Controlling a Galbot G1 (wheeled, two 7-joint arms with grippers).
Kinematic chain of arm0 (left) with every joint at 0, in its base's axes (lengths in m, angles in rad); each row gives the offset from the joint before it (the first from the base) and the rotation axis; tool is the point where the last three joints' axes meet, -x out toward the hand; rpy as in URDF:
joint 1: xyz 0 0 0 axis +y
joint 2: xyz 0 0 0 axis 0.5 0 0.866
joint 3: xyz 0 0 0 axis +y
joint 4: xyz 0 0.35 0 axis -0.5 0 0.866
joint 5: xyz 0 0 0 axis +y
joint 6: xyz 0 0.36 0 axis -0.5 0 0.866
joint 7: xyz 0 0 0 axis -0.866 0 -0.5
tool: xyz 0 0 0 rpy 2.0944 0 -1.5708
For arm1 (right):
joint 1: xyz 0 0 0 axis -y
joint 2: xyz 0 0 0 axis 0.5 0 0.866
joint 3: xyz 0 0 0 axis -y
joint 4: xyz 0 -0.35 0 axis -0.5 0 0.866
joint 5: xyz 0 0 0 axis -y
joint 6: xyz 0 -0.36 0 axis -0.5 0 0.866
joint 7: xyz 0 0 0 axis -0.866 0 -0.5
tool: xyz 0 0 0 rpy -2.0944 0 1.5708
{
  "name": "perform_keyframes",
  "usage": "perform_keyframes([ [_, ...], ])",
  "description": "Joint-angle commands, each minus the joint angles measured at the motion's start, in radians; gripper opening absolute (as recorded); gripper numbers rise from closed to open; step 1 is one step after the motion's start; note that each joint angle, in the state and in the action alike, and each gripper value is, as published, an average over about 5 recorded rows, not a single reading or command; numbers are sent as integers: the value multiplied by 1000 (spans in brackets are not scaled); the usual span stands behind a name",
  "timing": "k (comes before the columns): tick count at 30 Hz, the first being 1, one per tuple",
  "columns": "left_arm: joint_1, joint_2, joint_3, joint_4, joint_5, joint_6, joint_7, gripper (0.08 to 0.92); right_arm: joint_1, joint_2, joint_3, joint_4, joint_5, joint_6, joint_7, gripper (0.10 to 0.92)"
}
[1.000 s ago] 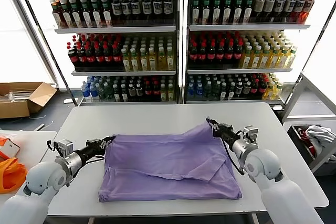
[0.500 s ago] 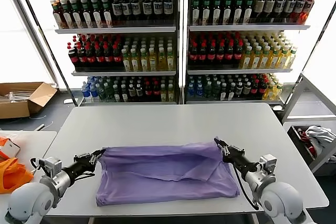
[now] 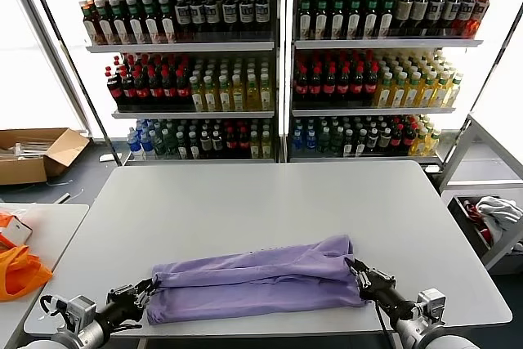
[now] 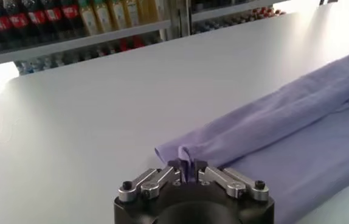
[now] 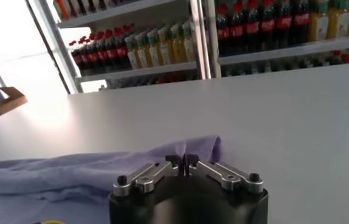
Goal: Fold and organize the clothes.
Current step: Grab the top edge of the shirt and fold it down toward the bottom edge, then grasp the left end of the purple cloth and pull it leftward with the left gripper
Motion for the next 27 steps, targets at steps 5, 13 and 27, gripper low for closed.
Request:
perform_keyframes([
  [5, 20, 2, -99, -72, -297, -15, -179, 472, 2, -19, 139, -51, 3, 300, -108, 466],
  [13, -43, -252, 104, -96, -233, -100, -415, 697, 51, 43, 128, -134, 32, 433, -154, 708],
  [27, -63, -422, 184, -44, -50, -37, -486, 823, 57, 32, 111, -137, 79, 417, -142, 823],
])
